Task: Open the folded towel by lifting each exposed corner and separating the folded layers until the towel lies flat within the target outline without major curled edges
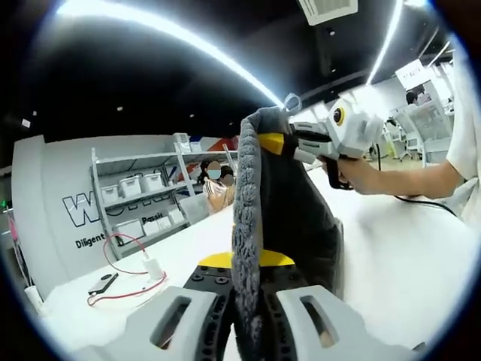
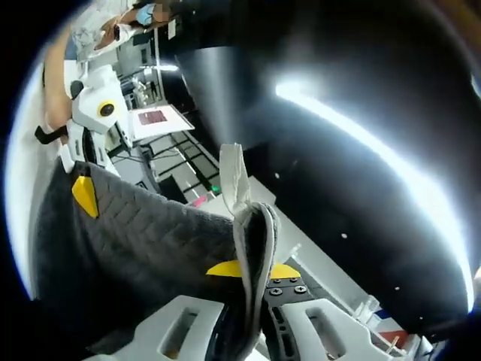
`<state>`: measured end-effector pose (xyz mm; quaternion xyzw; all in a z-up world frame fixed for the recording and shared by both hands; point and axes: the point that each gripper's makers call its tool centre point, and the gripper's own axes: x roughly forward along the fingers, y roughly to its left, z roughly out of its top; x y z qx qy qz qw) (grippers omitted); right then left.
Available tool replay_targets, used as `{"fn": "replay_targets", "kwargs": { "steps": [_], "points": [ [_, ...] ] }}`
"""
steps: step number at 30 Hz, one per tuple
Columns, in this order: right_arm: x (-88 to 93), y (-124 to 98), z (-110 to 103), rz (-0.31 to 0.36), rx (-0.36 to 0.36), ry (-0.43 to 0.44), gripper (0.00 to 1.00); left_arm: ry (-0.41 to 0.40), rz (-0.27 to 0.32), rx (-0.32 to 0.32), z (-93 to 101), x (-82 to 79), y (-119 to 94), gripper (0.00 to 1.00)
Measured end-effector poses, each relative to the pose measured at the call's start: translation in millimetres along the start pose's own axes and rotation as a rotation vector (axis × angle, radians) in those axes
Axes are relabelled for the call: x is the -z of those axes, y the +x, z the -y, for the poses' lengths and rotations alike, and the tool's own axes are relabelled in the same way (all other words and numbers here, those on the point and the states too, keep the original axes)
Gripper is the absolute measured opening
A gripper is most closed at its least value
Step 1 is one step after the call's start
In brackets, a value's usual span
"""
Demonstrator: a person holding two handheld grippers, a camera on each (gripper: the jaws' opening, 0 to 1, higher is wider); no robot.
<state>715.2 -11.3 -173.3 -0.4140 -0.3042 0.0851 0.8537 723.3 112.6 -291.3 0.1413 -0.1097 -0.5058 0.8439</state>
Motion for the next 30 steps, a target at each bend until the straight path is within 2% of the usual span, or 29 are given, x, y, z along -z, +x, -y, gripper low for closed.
{"fn": "replay_targets", "kwargs": {
  "steps": [3, 5, 9, 12, 19, 21, 23, 25, 27, 28, 29, 30],
  "points": [
    [8.0, -2, 7, -0.029, 0.024, -0.033, 0.00, 0.016, -0.009, -0.007, -0.7, 2.3, 1, 0.07],
    [11.7, -4, 14, -0.033, 0.041, -0.001, 0.00, 0.014, -0.010, -0.009, 0.0, 2.4, 1, 0.07],
    [16.3, -5, 21, -0.047, 0.056, 0.007, 0.00, 0.003, -0.011, -0.010, -0.7, 3.0, 1, 0.07],
    [20.4, -17, 43, -0.070, 0.128, 0.016, 0.00, -0.002, -0.011, -0.017, -3.1, 3.3, 0, 0.07],
    [23.2, -19, 48, -0.077, 0.146, -0.017, 0.00, 0.007, -0.030, -0.032, -4.7, 6.2, -1, 0.08],
    [24.7, -21, 54, -0.077, 0.176, 0.069, 0.00, 0.003, -0.019, -0.060, -10.3, 1.5, -4, 0.09],
    [24.7, -22, 56, -0.082, 0.169, 0.039, 0.00, -0.008, -0.015, -0.064, -15.6, 0.5, -4, 0.09],
    [20.0, -24, 60, -0.059, 0.172, 0.031, 0.00, -0.024, -0.001, -0.079, -17.7, -2.3, -5, 0.08],
    [19.4, -22, 56, -0.049, 0.159, 0.063, 0.00, 0.003, -0.009, -0.114, -25.5, -7.0, -10, 0.06],
    [26.8, -20, 51, -0.085, 0.140, 0.047, 0.00, 0.025, 0.000, -0.132, -28.8, -12.0, -13, 0.06],
    [28.0, -20, 51, -0.079, 0.137, 0.035, 0.00, 0.032, 0.002, -0.136, -29.4, -14.2, -14, 0.06],
    [27.5, -20, 52, -0.074, 0.137, 0.037, 0.00, 0.056, 0.028, -0.146, -32.8, -25.1, -19, 0.05]
  ]
}}
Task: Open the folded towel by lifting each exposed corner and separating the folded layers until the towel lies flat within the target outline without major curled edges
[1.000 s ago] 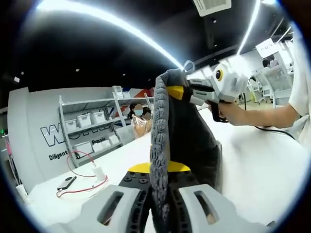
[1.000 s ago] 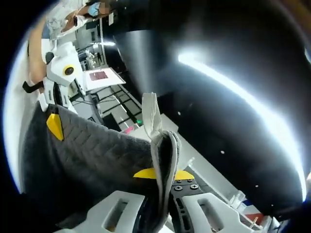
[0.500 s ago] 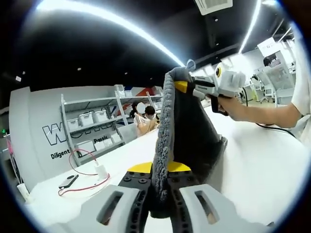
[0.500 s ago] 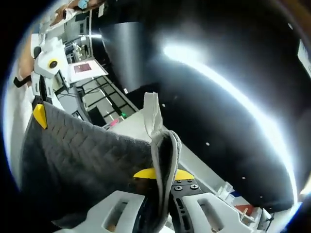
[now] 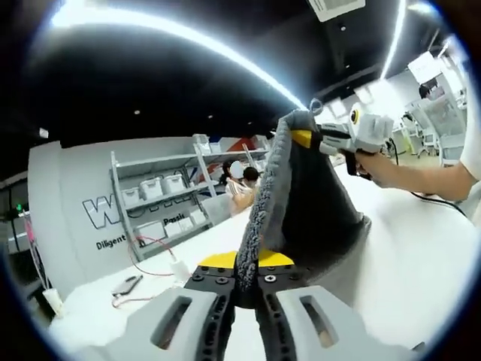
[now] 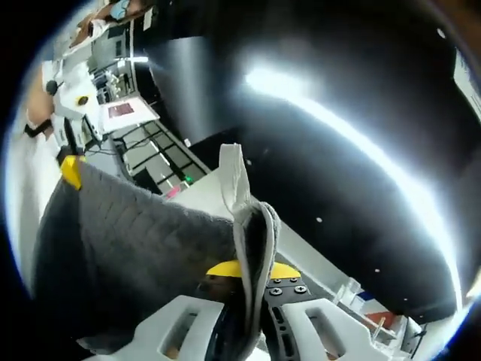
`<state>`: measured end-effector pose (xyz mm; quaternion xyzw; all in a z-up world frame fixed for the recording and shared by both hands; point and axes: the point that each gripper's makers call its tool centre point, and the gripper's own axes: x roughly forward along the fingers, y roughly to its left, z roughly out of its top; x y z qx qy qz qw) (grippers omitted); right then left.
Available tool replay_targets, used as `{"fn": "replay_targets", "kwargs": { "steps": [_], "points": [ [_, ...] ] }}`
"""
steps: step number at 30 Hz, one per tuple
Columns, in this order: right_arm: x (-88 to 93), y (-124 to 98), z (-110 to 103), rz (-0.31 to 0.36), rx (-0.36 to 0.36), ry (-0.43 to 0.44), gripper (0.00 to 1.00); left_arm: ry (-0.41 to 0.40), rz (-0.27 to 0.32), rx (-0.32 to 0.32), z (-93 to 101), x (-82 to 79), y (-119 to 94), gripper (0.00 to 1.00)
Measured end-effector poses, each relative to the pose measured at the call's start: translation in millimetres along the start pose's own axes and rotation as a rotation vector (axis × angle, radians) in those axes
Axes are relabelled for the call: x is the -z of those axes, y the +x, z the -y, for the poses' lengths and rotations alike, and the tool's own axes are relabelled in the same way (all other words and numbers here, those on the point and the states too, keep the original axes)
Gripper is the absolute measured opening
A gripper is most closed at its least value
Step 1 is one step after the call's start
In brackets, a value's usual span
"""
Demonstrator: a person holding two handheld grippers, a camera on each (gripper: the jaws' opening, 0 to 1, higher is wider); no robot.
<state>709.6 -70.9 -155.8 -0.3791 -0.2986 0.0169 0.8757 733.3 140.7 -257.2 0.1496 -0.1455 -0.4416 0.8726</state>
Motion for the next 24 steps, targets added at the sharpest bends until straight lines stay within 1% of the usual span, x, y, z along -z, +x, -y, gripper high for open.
{"fn": "replay_targets", "kwargs": {
  "steps": [1, 2, 3, 4, 5, 6, 7, 8, 9, 10, 11, 13, 14, 16, 17, 18, 19, 20, 21, 23, 24],
  "points": [
    [-3.8, 1, 0, 0.020, -0.013, 0.065, 0.00, -0.004, 0.007, -0.007, -7.1, -3.6, -1, 0.05],
    [-4.4, 0, 0, 0.014, -0.022, 0.104, 0.00, 0.000, 0.012, -0.017, -10.5, -6.8, -3, 0.05],
    [-9.6, 0, 1, 0.026, -0.028, 0.126, 0.00, 0.004, 0.018, -0.027, -12.5, -10.6, -6, 0.05],
    [-12.2, 0, 2, 0.030, -0.032, 0.110, 0.00, 0.006, 0.021, -0.032, -13.9, -12.1, -7, 0.05],
    [-13.7, 1, 1, 0.033, -0.043, 0.113, 0.00, 0.016, 0.016, -0.045, -19.7, -12.5, -5, 0.05],
    [-18.0, 5, -3, 0.048, -0.081, 0.163, 0.00, 0.022, 0.004, -0.059, -22.7, -13.8, -7, 0.05],
    [-22.5, 6, -3, 0.063, -0.098, 0.196, 0.00, 0.044, 0.003, -0.081, -26.0, -19.6, -11, 0.05],
    [-29.8, 6, 0, 0.085, -0.113, 0.215, 0.00, 0.105, 0.011, -0.097, -29.5, -25.3, -14, 0.05],
    [-30.2, 7, 3, 0.086, -0.116, 0.203, 0.00, 0.149, -0.001, -0.115, -33.5, -29.9, -18, 0.05],
    [-33.1, 8, 4, 0.095, -0.124, 0.176, 0.00, 0.123, 0.011, -0.115, -33.6, -36.5, -20, 0.05],
    [-34.4, 8, 6, 0.102, -0.118, 0.150, 0.00, 0.141, 0.026, -0.112, -34.5, -42.2, -22, 0.05],
    [-35.6, 9, 5, 0.113, -0.123, 0.153, 0.00, 0.149, 0.009, -0.113, -34.7, -49.6, -29, 0.05],
    [-35.0, 9, 5, 0.113, -0.122, 0.153, 0.00, 0.189, 0.021, -0.105, -32.5, -55.8, -33, 0.05],
    [-34.2, 10, 5, 0.119, -0.128, 0.162, 0.00, 0.205, 0.015, -0.090, -28.6, -59.2, -38, 0.05],
    [-35.2, 10, 6, 0.124, -0.132, 0.188, 0.00, 0.213, 0.017, -0.090, -28.4, -62.6, -39, 0.05],
    [-36.8, 10, 6, 0.130, -0.139, 0.231, 0.00, 0.252, 0.006, -0.077, -25.7, -66.3, -42, 0.05],
    [-42.0, 10, 5, 0.142, -0.164, 0.314, 0.00, 0.349, -0.021, -0.069, -24.9, -69.9, -46, 0.05],
    [-45.3, 9, 5, 0.149, -0.179, 0.350, 0.00, 0.338, -0.011, -0.097, -27.5, -75.5, -48, 0.05],
    [-49.6, 8, 7, 0.162, -0.184, 0.352, 0.00, 0.284, 0.019, -0.109, -27.3, -85.1, -50, 0.05],
    [-51.9, 6, 11, 0.156, -0.172, 0.288, 0.00, 0.250, 0.048, -0.074, -21.3, -96.4, -51, 0.05],
    [-51.7, 6, 11, 0.148, -0.174, 0.268, 0.00, 0.242, 0.046, -0.070, -21.5, -101.3, -53, 0.05]
  ]
}}
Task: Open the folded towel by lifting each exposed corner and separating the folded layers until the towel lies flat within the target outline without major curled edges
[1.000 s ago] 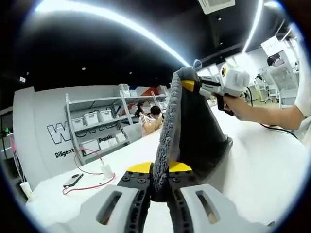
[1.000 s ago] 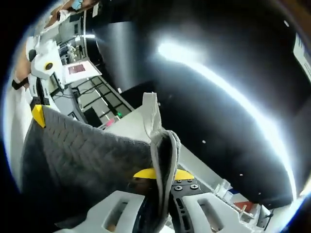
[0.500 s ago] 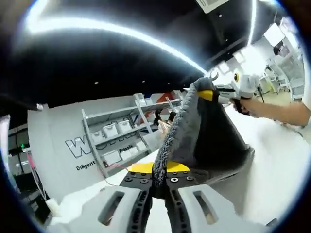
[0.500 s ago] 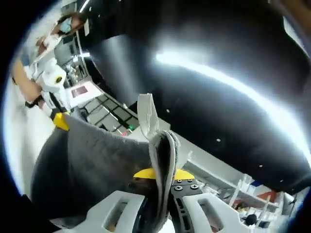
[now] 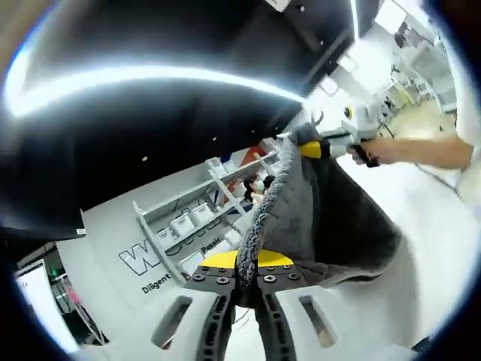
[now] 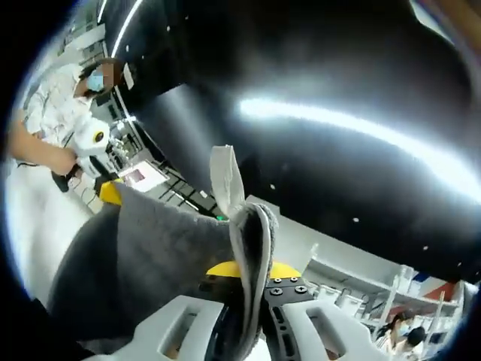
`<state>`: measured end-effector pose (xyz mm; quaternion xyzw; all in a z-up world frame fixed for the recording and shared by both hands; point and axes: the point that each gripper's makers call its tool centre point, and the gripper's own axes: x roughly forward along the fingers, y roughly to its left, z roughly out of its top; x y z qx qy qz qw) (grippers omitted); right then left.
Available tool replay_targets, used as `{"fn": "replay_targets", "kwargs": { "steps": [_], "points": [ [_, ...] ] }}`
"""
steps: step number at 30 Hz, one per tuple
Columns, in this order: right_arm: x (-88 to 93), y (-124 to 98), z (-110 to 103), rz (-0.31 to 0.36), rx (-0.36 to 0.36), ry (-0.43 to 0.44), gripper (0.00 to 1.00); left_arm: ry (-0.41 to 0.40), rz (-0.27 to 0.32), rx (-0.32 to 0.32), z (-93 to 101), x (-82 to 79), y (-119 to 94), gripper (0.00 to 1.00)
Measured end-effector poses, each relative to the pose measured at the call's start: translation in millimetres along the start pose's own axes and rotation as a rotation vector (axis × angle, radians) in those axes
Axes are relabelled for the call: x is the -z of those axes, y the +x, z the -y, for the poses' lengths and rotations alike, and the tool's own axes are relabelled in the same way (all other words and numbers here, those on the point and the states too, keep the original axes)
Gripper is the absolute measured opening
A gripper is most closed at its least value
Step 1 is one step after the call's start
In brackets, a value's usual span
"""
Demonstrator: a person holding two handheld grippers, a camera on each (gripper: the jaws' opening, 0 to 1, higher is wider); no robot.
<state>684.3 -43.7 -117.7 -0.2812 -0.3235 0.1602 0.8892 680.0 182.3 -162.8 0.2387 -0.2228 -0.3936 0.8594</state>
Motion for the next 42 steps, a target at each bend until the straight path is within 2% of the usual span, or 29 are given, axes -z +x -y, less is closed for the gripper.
{"fn": "replay_targets", "kwargs": {
  "steps": [2, 4, 7, 9, 13, 22, 25, 33, 42],
  "points": [
    [-2.1, -2, -3, -0.010, -0.024, 0.041, 0.00, 0.004, -0.004, -0.002, 0.3, -4.8, -2, 0.05],
    [-3.0, -4, -5, -0.024, -0.045, 0.119, 0.00, 0.054, -0.017, -0.005, -1.0, -8.2, -6, 0.05],
    [-13.2, -6, -3, 0.004, -0.056, 0.110, 0.00, 0.089, -0.024, -0.033, -10.9, -10.6, -12, 0.05],
    [-17.9, -6, -5, 0.021, -0.067, 0.078, 0.00, 0.059, -0.004, -0.032, -16.2, -14.3, -16, 0.05],
    [-15.6, -4, -13, 0.021, -0.104, 0.162, 0.00, 0.079, 0.002, -0.067, -24.0, -15.6, -21, 0.06],
    [-30.5, -3, -15, 0.042, -0.108, 0.121, 0.00, 0.091, 0.009, -0.084, -30.8, -17.2, -27, 0.06],
    [-36.3, -5, -12, 0.049, -0.103, 0.125, 0.00, 0.132, 0.008, -0.079, -29.4, -20.2, -28, 0.06],
    [-58.1, -9, -9, 0.087, -0.097, 0.111, 0.00, 0.136, 0.046, -0.092, -34.0, -34.2, -35, 0.06],
    [-71.5, -10, -8, 0.098, -0.088, 0.098, 0.00, 0.150, 0.091, -0.108, -37.3, -53.7, -45, 0.06]
  ]
}}
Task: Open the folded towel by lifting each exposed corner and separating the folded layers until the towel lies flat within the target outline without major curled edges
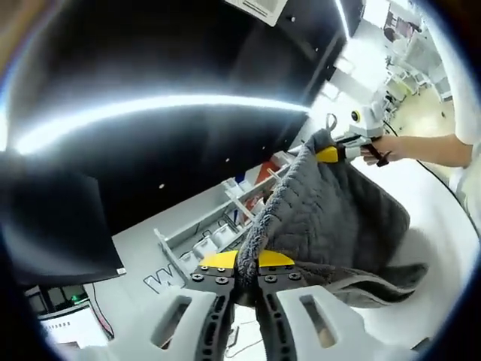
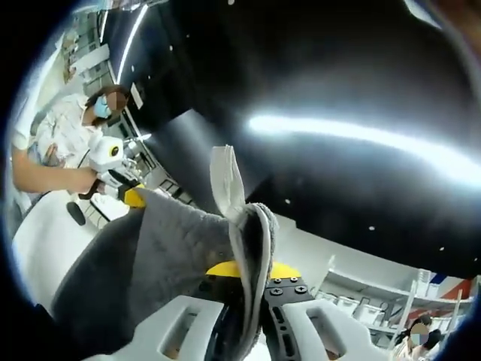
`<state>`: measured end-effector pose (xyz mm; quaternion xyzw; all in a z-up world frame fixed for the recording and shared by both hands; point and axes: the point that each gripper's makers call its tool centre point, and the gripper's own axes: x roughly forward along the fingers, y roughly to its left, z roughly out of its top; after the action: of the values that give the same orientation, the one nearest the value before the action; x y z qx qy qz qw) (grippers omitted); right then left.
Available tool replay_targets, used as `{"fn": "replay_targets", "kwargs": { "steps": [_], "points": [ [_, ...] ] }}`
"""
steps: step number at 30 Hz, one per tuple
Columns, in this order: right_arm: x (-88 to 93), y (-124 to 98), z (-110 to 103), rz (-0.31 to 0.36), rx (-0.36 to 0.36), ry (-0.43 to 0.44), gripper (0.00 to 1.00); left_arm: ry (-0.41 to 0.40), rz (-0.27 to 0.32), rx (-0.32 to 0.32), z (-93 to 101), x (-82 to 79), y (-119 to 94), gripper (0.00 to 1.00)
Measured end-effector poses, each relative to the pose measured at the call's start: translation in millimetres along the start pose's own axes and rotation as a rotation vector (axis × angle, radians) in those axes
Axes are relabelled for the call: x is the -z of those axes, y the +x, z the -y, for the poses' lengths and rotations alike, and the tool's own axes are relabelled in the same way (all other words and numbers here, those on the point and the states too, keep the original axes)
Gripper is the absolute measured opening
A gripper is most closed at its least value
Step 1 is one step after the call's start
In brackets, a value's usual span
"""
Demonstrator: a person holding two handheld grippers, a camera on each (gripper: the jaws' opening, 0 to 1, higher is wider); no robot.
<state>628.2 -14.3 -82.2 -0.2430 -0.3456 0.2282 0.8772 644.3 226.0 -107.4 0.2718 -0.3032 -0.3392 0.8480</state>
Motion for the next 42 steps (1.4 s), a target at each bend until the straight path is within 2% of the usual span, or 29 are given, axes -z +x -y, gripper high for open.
{"fn": "replay_targets", "kwargs": {
  "steps": [2, 5, 8, 12, 24, 27, 31, 36, 42],
  "points": [
    [-3.3, 0, 2, 0.000, 0.008, 0.003, 0.00, -0.004, 0.032, -0.004, -1.4, -7.3, -2, 0.06],
    [-5.9, -1, 2, 0.008, 0.008, 0.011, 0.00, -0.001, 0.026, -0.002, -1.6, -8.5, -3, 0.06],
    [-9.1, -1, 1, 0.016, 0.004, 0.020, 0.00, -0.028, 0.050, 0.001, -4.2, -14.3, -6, 0.06],
    [-15.2, -1, 0, 0.027, 0.004, 0.019, 0.00, -0.017, 0.056, -0.007, -5.3, -17.3, -7, 0.06],
    [-45.2, -6, 1, 0.071, 0.011, -0.020, 0.00, 0.019, 0.095, -0.027, -10.4, -41.8, -17, 0.06],
    [-52.2, -7, 1, 0.082, 0.015, -0.037, 0.00, -0.001, 0.118, -0.026, -12.4, -49.7, -21, 0.06],
    [-58.4, -9, 1, 0.101, 0.013, -0.034, 0.00, 0.016, 0.142, -0.026, -13.9, -59.7, -25, 0.06],
    [-64.6, -9, 0, 0.110, 0.016, -0.062, 0.00, 0.011, 0.149, -0.032, -16.7, -62.1, -26, 0.06],
    [-79.8, -12, -2, 0.143, 0.015, -0.052, 0.00, 0.021, 0.158, -0.040, -20.0, -67.2, -30, 0.06]
  ]
}}
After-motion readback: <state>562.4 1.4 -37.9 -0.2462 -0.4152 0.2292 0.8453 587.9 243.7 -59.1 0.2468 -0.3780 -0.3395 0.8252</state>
